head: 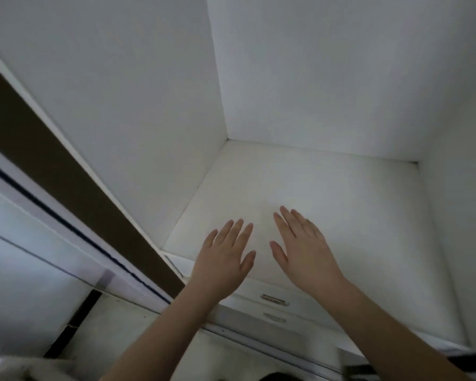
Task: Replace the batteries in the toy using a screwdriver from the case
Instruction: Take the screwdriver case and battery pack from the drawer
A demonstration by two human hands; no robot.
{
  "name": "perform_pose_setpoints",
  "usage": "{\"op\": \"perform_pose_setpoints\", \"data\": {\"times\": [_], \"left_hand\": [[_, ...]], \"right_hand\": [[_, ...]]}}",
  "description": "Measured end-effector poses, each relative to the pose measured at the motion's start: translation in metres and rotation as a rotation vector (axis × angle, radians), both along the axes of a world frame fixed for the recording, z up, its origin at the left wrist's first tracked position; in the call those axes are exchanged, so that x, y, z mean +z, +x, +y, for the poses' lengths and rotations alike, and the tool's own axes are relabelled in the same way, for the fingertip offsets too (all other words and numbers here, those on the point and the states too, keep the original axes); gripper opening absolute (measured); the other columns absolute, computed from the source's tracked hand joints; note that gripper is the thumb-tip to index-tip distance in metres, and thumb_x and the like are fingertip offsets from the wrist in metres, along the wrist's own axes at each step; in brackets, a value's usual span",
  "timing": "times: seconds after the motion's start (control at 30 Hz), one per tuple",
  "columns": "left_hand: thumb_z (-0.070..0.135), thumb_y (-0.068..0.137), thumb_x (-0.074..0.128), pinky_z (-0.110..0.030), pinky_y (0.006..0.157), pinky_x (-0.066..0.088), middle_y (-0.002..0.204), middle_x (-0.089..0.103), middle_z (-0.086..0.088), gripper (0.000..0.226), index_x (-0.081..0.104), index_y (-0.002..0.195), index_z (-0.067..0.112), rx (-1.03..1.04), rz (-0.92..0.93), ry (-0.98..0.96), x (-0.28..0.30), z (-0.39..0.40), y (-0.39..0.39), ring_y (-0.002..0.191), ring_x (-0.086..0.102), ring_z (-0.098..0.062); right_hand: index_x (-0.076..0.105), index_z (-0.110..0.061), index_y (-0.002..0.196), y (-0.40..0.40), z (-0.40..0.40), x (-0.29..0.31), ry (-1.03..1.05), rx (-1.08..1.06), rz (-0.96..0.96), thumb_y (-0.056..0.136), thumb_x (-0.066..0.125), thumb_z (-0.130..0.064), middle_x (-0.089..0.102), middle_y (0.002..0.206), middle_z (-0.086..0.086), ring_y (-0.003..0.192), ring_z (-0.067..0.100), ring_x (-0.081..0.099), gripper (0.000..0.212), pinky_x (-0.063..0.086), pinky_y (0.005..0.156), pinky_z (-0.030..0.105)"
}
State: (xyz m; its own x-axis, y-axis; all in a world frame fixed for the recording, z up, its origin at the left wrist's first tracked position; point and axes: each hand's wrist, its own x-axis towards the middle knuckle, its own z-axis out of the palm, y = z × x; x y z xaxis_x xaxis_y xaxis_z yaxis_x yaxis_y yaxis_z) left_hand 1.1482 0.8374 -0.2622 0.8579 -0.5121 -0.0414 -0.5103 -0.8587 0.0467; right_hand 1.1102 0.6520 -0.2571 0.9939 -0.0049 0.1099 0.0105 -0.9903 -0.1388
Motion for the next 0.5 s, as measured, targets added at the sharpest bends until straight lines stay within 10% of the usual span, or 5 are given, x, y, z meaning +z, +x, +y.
{"op": "perform_pose_setpoints", "data": {"times": [0.5], "left_hand": [[0.045, 0.1, 0.028, -0.032, 0.118, 0.0, 0.162, 0.016, 0.002, 0.058, 0.019, 0.154, 0.025, -0.497, 0.007, -0.208, -0.052, 0.044, 0.021, 0.15, 0.007, -0.015]], "right_hand": [[0.04, -0.011, 0.145, -0.044, 0.076, -0.043, 0.108, -0.395, -0.107, 0.097, 0.034, -0.044, 0.033, 0.154, 0.008, 0.143, 0.025, 0.028, 0.059, 0.025, 0.114, 0.038]]}}
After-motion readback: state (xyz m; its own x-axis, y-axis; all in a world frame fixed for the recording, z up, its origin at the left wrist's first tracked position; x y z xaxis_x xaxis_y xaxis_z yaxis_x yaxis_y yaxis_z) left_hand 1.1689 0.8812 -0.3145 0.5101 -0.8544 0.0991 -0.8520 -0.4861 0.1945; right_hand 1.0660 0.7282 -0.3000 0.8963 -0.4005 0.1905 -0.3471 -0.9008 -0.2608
